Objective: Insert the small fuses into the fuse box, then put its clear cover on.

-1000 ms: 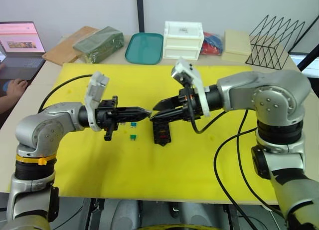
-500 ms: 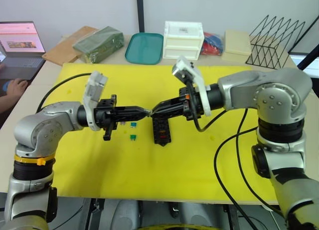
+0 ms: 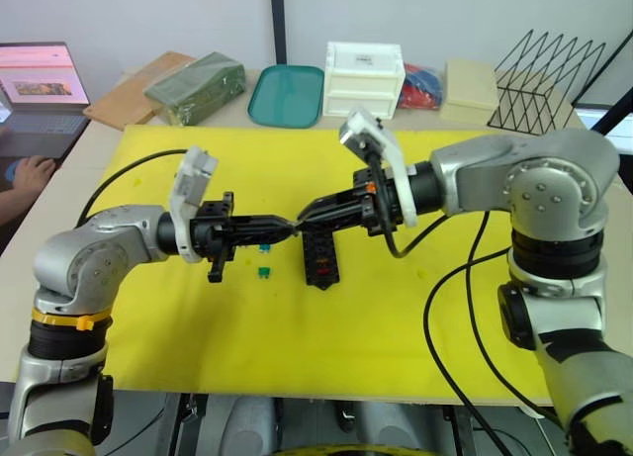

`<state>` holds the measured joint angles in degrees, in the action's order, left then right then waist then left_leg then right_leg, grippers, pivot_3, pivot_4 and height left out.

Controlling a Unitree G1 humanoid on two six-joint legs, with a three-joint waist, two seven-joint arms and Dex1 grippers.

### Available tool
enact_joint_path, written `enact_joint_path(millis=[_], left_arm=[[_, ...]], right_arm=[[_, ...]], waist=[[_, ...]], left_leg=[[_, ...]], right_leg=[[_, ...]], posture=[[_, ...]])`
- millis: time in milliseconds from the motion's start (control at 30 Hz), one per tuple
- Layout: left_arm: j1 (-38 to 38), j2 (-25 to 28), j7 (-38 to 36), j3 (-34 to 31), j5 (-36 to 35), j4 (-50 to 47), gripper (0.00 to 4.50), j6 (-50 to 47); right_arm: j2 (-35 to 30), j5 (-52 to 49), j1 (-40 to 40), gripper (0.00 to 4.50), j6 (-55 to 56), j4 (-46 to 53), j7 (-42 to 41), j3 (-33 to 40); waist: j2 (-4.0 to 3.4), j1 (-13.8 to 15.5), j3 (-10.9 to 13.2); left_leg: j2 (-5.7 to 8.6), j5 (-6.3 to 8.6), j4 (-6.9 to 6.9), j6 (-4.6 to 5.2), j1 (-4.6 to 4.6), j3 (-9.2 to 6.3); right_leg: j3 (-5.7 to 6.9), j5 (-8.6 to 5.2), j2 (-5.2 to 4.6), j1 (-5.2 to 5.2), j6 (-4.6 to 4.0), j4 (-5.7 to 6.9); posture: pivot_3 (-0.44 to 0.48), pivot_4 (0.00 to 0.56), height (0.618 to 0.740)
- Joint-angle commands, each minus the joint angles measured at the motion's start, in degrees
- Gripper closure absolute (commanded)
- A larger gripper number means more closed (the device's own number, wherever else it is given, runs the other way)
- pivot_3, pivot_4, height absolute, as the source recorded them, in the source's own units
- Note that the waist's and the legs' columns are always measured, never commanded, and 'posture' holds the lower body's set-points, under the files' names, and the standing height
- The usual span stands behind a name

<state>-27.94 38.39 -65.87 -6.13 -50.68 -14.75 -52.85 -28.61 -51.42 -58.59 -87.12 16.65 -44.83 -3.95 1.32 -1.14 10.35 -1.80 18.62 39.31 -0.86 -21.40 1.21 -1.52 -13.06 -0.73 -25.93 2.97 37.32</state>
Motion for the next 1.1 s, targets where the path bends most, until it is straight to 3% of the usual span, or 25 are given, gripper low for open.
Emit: enact_joint_path(millis=[33,767,900,1100], left_arm=[[-0.4,0.87,-0.12,-0.52,-0.63,-0.94,4.5,1.16],[-0.24,0.7,0.37,-1.09,-1.33,-1.39,4.5,1.05],[-0.26,0.62,0.45,-1.14,-1.39,-1.36,4.5,1.06],[-0.26,0.71,0.69,-1.12,-1.74,-1.24,4.5,1.24]], right_arm=[[-0.11,-1.19,-1.1,3.73,0.68,1.02,0.0,0.71],[-1.74,-1.03,-0.37,3.73,2.76,1.07,-0.47,-1.36],[-1.73,-1.15,-0.19,4.46,2.81,1.27,-0.33,-1.53],[-1.74,-1.31,-0.16,4.46,2.86,1.36,-0.26,-1.63]], waist=[[0.0,0.01,0.0],[0.0,0.01,0.0],[0.0,0.01,0.0],[0.0,0.01,0.01]], left_leg=[[0.0,0.0,0.0,0.0,0.0,0.0],[0.0,0.0,-0.04,0.0,-0.01,0.0],[0.0,0.0,-0.05,0.0,-0.01,0.0],[-0.01,0.0,-0.05,0.0,-0.01,0.0]], right_leg=[[0.0,0.0,0.0,0.0,0.0,0.0],[0.0,0.0,0.01,0.0,0.0,-0.06],[0.0,0.0,0.01,0.0,0.0,-0.08],[0.0,0.0,0.01,0.0,0.0,-0.09]], posture=[[0.0,0.15,0.74],[0.0,0.15,0.74],[0.0,0.15,0.74],[0.0,0.15,0.74]])
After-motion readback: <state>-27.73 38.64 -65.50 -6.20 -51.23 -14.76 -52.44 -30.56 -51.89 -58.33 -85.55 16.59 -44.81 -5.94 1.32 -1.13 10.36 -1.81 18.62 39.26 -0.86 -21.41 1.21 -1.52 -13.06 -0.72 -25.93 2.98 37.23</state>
